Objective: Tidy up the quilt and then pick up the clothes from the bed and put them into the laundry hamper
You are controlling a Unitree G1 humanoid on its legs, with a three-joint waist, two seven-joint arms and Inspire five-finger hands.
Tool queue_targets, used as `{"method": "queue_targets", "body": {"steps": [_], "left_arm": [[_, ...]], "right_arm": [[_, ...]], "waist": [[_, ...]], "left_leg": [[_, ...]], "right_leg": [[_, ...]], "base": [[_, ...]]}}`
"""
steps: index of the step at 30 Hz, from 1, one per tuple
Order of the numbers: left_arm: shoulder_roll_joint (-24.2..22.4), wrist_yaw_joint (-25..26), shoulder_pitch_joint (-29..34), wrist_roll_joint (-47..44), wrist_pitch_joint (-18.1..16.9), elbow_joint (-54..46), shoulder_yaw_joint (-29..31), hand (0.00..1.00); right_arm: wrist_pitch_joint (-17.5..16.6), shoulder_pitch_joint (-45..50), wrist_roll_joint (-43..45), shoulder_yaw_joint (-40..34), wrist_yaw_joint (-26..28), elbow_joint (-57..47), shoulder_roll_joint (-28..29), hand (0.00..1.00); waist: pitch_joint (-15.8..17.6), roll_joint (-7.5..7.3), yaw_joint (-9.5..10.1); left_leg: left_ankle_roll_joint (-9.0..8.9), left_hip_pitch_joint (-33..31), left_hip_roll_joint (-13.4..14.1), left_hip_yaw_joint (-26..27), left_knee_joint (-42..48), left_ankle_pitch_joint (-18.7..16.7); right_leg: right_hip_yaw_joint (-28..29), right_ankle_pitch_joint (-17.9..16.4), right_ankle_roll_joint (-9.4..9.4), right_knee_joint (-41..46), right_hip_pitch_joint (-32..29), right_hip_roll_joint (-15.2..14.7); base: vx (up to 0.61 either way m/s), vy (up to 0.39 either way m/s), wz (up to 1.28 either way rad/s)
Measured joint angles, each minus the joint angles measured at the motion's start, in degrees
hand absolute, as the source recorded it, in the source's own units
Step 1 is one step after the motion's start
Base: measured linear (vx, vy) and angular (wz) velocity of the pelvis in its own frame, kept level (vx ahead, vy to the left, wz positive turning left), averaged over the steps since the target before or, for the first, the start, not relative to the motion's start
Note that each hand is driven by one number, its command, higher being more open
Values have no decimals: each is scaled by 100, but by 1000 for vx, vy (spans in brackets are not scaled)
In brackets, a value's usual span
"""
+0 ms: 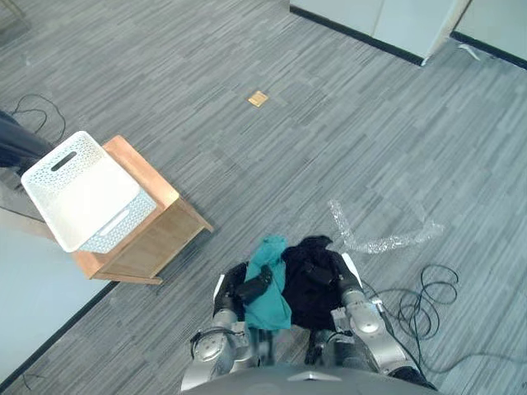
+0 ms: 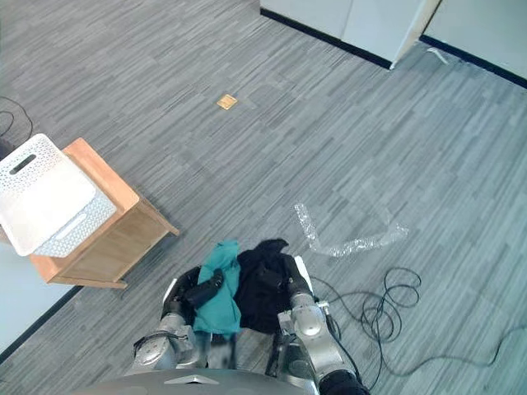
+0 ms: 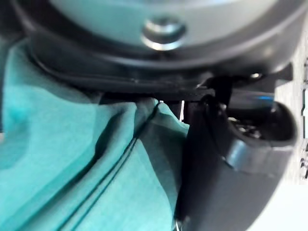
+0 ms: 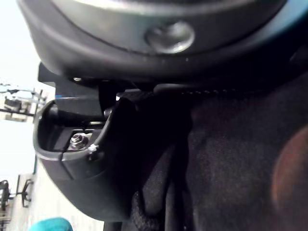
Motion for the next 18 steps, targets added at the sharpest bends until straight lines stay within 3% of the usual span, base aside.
{"method": "queue_targets", "body": {"steps": [1,2,3,4,5,6,7,8,9,10,12,15,16,17,18], "left_arm": [[-80,23,14,-1,17,-29,5,0],[-85,32,17,-2,19,-65,-5,0],[-77,59,50,-4,78,-133,34,0],[-82,76,32,-51,164,-214,89,0],[-83,41,90,-91,146,-281,206,0],[45,-72,173,-113,74,-544,329,0],[167,-111,124,-138,124,-570,304,0],[153,-66,213,-150,110,-641,335,0],[222,79,150,-163,211,-469,451,0],[230,100,137,-162,239,-410,451,0],[331,209,160,-151,422,-253,311,0],[437,211,192,-151,404,-372,130,0],[423,213,125,-151,391,-388,81,0],[383,217,75,-150,387,-390,59,0],[354,224,30,-150,370,-397,96,0]], "right_arm": [[2,83,-1,-31,-86,4,0,0],[15,115,-1,-35,-120,12,13,0],[48,140,-22,-58,-157,43,-1,0],[67,29,-185,-151,-113,72,-50,0],[135,-127,-232,-204,-12,158,-43,0],[158,-182,-171,-447,199,222,133,0],[126,258,-152,-737,166,-131,171,0],[47,475,-103,-813,160,-307,159,0],[2,735,227,-844,143,-765,166,0],[1,779,280,-858,146,-846,152,0],[1,1090,420,-884,171,-1248,128,0],[-4,1361,476,-822,311,-1486,204,0],[3,1352,475,-806,328,-1467,234,0],[4,1324,475,-752,362,-1468,242,0],[5,1279,474,-686,387,-1468,256,0]], "waist": [[4,-73,6],[21,-154,47],[-92,-398,122],[-103,-491,52],[-42,-408,151],[-70,-346,336],[-221,-686,96],[-211,-943,32],[-213,-1224,-257],[-211,-1208,-285],[-199,-991,-432],[-186,-591,-550],[-222,-474,-515],[-276,-251,-523],[-298,-217,-535]], "left_leg": [[256,16,-275,653,-1045,394],[536,79,-429,827,-1256,674],[1245,232,-746,1220,-1439,666],[1669,112,-528,1253,-850,393],[1819,-64,-92,1059,6,64],[1576,-466,321,888,1461,-293],[1632,12,-710,977,-295,-187],[1703,516,-1117,932,-1098,-19],[1672,981,-1499,361,-1330,-156],[1656,1077,-1508,240,-1381,-190],[1499,1743,-1424,-412,-1775,-242],[1271,2610,-1112,-1486,-2300,-196],[1050,2841,-930,-1855,-2354,-252],[656,3001,-703,-2269,-2360,-413],[430,3135,-616,-2497,-2361,-524]], "right_leg": [[-252,-155,239,-178,374,-54],[-302,-219,336,-237,545,-108],[-342,-291,447,-248,658,-271],[-444,-180,496,-66,701,-326],[-338,-28,496,198,741,-173],[-222,160,515,981,816,76],[-465,245,824,2781,509,-403],[-416,259,726,4437,71,-858],[-135,86,497,5975,-678,-1297],[-94,54,443,6119,-796,-1323],[-84,-103,234,6117,-1398,-1375],[-104,-518,156,4818,-2341,-1310],[-51,-511,183,3873,-2660,-1257],[241,-274,319,2667,-2899,-1089],[733,53,425,1754,-3000,-1034]], "base": [[726,-186,77],[765,-185,73],[829,-181,84],[828,-179,71],[828,-136,51],[672,37,120],[602,108,168],[631,99,273],[585,-33,167],[802,-128,172],[645,-175,125],[672,-318,163],[629,-433,148],[626,-468,169],[766,-686,173]]}}
